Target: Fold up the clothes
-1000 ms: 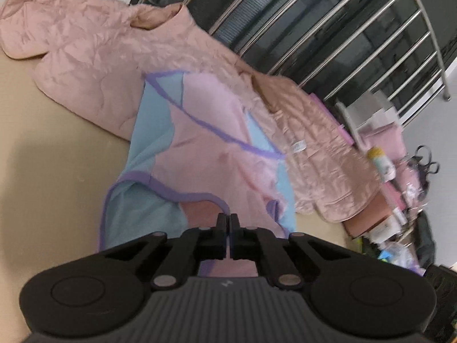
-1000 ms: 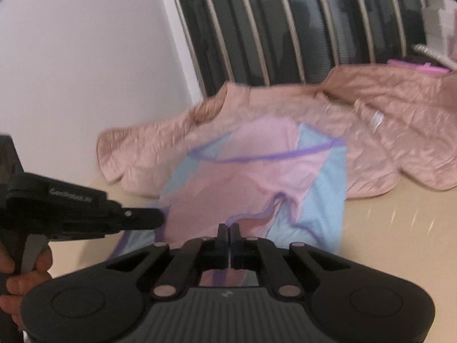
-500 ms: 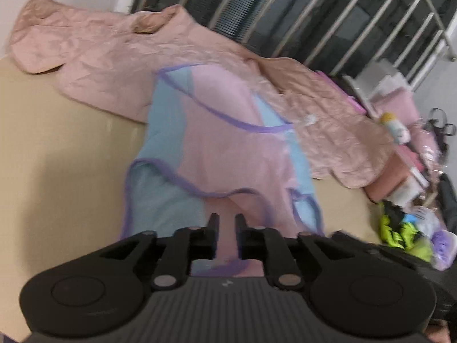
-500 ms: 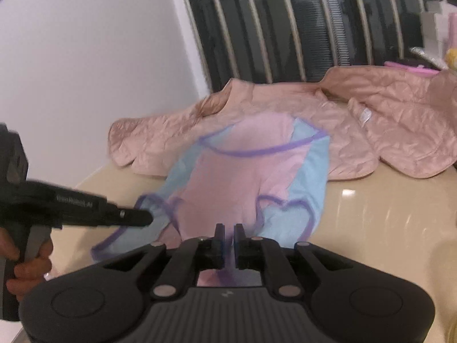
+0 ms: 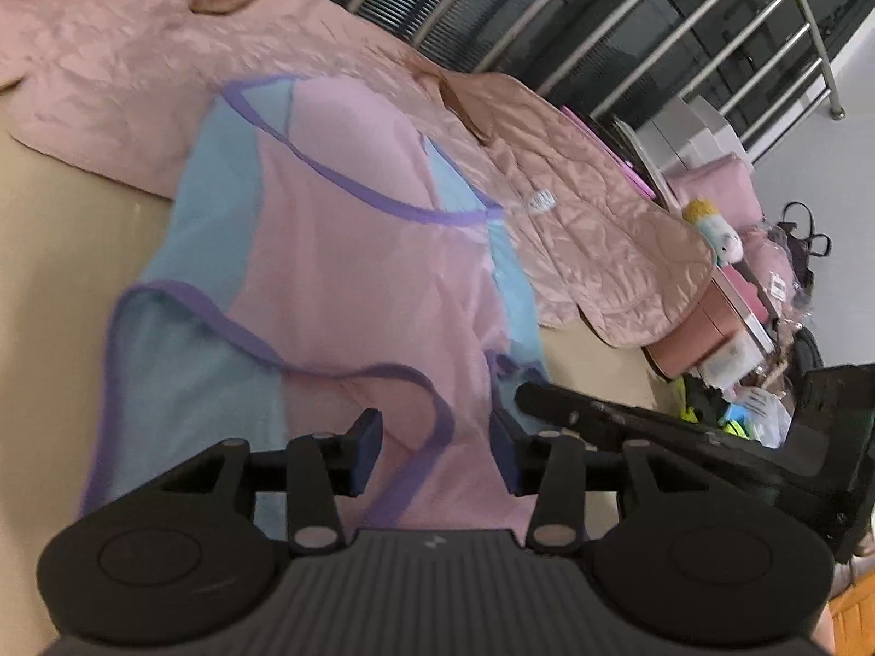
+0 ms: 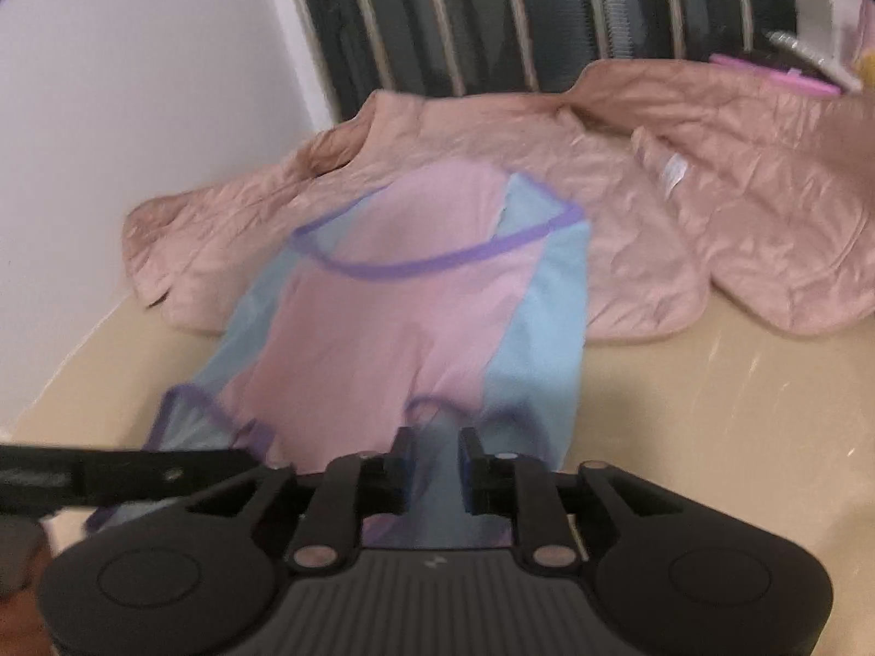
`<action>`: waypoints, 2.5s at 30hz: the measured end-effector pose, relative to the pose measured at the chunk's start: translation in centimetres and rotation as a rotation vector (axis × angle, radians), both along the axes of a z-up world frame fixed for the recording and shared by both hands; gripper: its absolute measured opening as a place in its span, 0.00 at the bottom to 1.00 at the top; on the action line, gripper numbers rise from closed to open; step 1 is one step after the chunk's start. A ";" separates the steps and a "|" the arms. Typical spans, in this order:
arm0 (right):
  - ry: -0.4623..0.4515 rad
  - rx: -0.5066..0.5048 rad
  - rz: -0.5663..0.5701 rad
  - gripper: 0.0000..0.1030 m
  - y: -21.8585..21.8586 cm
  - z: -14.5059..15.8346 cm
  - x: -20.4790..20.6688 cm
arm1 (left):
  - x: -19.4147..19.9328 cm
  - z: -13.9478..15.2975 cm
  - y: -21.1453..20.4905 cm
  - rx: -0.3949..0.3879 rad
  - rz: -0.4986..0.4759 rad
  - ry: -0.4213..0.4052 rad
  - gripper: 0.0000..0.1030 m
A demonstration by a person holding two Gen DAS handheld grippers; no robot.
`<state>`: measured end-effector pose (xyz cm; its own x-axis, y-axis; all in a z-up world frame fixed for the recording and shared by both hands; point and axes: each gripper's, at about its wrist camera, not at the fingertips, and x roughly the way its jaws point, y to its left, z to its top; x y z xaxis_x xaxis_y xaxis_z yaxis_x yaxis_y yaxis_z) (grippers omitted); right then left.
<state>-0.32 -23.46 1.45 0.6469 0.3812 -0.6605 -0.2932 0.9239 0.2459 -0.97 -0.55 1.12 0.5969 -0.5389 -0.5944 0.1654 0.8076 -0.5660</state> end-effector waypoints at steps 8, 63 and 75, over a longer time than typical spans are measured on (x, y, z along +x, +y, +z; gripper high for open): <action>0.116 0.177 0.054 0.28 -1.3 -1.3 -3.3 | -1.9 0.6 3.6 -0.106 0.052 0.011 0.00; -0.079 0.112 0.116 0.04 0.7 -0.8 -5.5 | -2.1 0.3 0.7 0.095 -0.087 -0.108 0.02; -0.239 0.048 0.077 0.06 2.9 -0.3 -3.5 | -1.6 0.1 2.4 0.054 0.067 -0.188 0.06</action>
<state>-3.83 -20.56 1.11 0.7504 0.4623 -0.4725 -0.4169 0.8857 0.2044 -2.62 1.90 1.25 0.7336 -0.4644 -0.4961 0.2090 0.8488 -0.4856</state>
